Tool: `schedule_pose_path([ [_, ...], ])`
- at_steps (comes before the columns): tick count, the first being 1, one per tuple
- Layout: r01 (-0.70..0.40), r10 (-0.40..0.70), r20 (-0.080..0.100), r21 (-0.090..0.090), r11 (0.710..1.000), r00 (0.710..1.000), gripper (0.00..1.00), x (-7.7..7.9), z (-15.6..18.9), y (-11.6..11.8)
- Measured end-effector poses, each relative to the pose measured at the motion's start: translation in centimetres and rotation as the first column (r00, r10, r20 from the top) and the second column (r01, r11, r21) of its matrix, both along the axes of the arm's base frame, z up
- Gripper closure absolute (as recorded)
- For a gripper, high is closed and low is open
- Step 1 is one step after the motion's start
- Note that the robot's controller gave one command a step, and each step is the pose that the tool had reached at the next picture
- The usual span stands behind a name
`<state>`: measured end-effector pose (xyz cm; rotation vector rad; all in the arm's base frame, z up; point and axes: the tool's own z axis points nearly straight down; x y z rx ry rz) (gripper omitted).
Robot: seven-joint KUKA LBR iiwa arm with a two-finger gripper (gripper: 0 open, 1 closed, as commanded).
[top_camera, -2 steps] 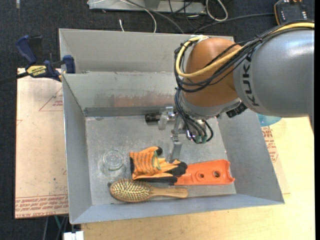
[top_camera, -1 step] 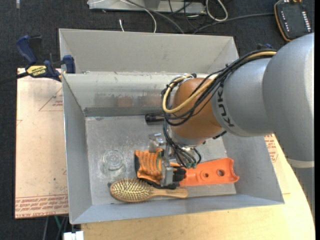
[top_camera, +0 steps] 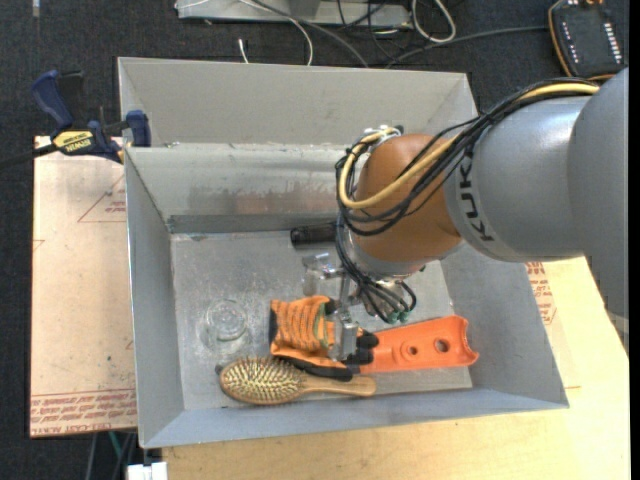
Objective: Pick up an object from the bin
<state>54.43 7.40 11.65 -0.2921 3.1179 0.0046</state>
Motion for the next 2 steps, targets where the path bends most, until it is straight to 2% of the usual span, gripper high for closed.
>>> schedule_pose_path([
  [1,0.048,-0.048,-0.011,0.0,0.999,0.999,0.0,0.03,-3.92,0.07],
  [2,-0.174,0.174,0.008,0.0,0.985,0.985,0.0,-0.61,-4.5,0.33],
])
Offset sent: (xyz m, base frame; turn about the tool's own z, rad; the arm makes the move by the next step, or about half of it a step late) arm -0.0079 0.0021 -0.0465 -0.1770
